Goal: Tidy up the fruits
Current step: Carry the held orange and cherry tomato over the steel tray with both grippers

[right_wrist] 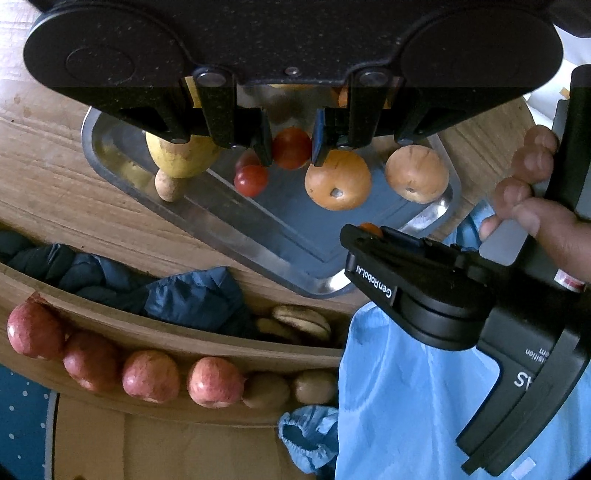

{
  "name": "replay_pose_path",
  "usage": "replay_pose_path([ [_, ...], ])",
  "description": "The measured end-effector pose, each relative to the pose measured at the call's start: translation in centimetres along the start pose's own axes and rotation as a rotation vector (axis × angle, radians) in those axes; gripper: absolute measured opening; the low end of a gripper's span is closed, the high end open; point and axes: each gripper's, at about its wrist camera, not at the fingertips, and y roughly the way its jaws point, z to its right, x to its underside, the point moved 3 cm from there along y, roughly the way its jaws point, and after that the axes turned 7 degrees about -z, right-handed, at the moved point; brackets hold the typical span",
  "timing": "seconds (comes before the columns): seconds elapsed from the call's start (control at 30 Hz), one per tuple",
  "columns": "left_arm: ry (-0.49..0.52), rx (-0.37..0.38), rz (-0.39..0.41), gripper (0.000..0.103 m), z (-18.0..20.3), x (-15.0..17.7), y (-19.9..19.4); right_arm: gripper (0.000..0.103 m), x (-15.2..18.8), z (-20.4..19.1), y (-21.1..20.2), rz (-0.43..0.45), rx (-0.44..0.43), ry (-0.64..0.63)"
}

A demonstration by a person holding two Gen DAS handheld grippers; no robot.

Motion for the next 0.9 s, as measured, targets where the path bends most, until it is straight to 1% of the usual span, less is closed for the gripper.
replay_pose_path([
  [0.23, -0.014, 0.002, -0.021, 0.031, -0.3, 0.2, 0.3, 0.024, 0.3, 0.0, 0.4, -0.022, 0.01, 0.017],
  [0.9, -0.012, -0.007, -0.051, 0.031, -1.1, 0.2, 1.0, 0.024, 0.4, -0.3, 1.5, -0.04, 0.034, 0.035],
])
